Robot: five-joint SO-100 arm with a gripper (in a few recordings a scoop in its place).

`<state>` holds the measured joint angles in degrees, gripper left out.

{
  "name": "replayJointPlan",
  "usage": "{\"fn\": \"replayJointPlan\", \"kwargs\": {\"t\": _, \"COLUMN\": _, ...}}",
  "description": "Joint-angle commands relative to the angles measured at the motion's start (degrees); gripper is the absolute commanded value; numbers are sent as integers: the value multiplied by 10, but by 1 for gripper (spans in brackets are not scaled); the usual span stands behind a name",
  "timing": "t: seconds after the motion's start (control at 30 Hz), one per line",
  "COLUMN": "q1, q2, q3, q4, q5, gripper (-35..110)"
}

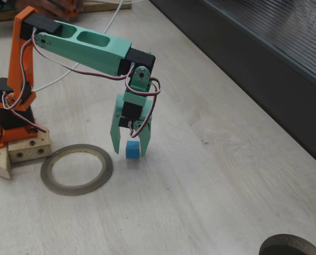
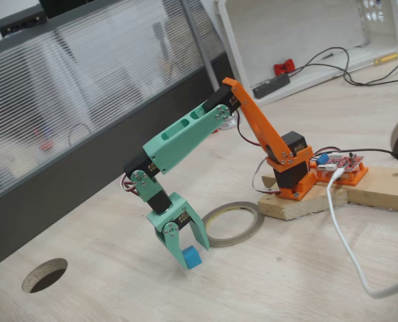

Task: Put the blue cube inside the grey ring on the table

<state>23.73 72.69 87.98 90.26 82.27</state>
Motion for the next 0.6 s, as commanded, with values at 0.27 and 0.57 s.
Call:
{"fn": "replayJointPlan", "kwargs": {"t": 0.27, "q1": 5, "q2": 15, "q3": -9, "q4": 12, "q5": 7, "gripper": 38}}
{"fn": "replayJointPlan", "kwargs": {"t": 0.57, "q1": 5, "q2": 9, "q3": -9, "q4": 12, "q5": 7, "gripper": 38}}
